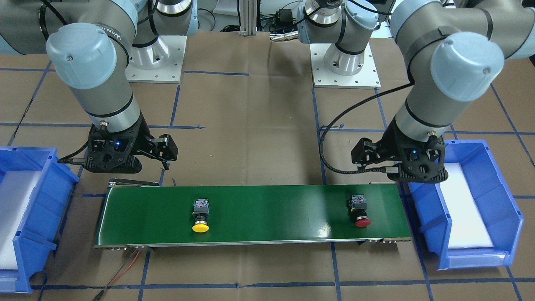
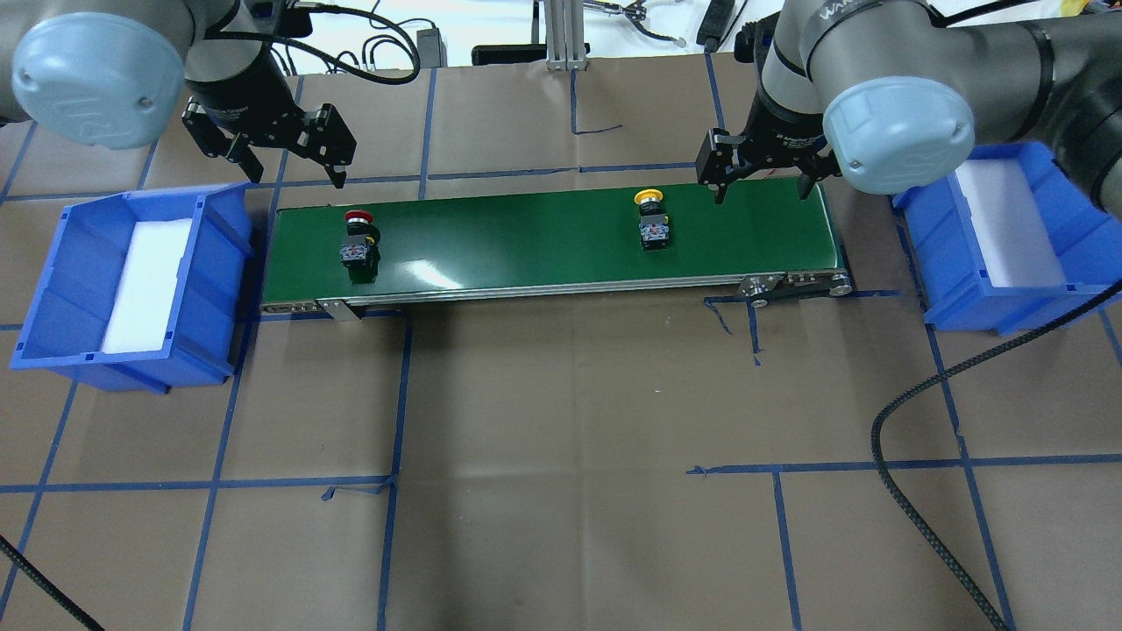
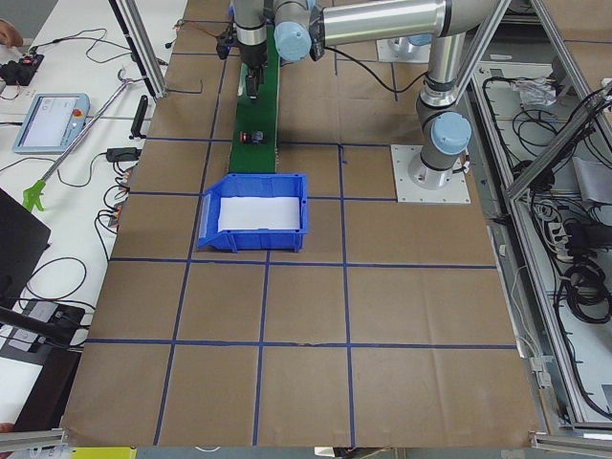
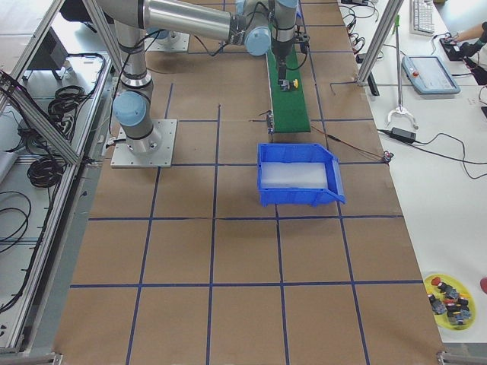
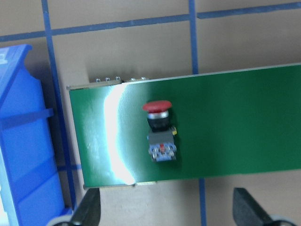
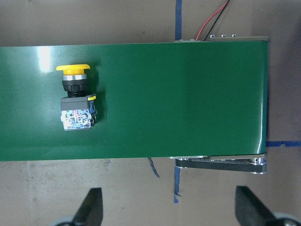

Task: Transport two buttons from left to right
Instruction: 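Lower the right gripper onto the yellow button on the belt and grasp it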

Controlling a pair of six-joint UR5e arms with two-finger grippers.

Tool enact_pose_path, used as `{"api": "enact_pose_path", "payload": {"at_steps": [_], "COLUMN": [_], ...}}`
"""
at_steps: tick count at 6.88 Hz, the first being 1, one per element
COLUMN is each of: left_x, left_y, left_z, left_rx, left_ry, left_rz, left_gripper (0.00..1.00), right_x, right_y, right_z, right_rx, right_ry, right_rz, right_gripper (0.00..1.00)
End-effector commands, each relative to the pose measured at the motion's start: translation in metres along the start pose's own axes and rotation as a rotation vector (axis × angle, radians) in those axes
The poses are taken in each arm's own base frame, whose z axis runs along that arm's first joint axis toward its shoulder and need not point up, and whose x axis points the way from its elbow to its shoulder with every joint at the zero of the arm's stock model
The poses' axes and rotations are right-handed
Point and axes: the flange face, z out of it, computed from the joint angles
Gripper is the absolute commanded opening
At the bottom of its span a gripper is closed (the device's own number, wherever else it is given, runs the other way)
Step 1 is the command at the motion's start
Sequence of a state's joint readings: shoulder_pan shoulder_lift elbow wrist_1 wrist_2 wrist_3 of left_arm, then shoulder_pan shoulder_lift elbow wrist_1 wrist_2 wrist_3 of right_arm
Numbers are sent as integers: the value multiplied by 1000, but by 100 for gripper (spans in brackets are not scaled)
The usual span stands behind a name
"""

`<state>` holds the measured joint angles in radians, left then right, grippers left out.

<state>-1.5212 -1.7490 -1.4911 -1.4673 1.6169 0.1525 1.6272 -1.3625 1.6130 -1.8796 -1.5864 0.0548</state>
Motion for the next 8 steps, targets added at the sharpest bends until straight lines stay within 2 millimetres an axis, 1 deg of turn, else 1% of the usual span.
{"api": "enact_pose_path", "payload": {"at_steps": [1,2,3,4,5,6,7,8], "left_x": [8,8,12,14,15,15,15,17], "left_y": [33,30,33,35,37,38,40,44], "left_z": [-25,-19,-25,-28,-30,-31,-33,-39], "left_rx": [-30,-40,-26,-20,-18,-19,-20,-10], "left_ry": [6,9,36,54,53,49,45,46], "left_rz": [7,5,4,-10,-27,-35,-94,-118], "left_gripper": [100,100,100,100,100,100,100,100], "right_x": [0,2,1,0,-1,-1,-2,-3], "right_y": [-5,-11,-20,-23,-22,-22,-26,-37], "right_z": [4,5,7,6,17,42,56,75], "right_rx": [2,27,76,112,97,44,32,15], "right_ry": [0,-1,-4,-5,-6,-1,-5,-3], "right_rz": [0,4,4,9,11,11,13,52], "right_gripper": [100,100,100,100,100,100,99,99]}}
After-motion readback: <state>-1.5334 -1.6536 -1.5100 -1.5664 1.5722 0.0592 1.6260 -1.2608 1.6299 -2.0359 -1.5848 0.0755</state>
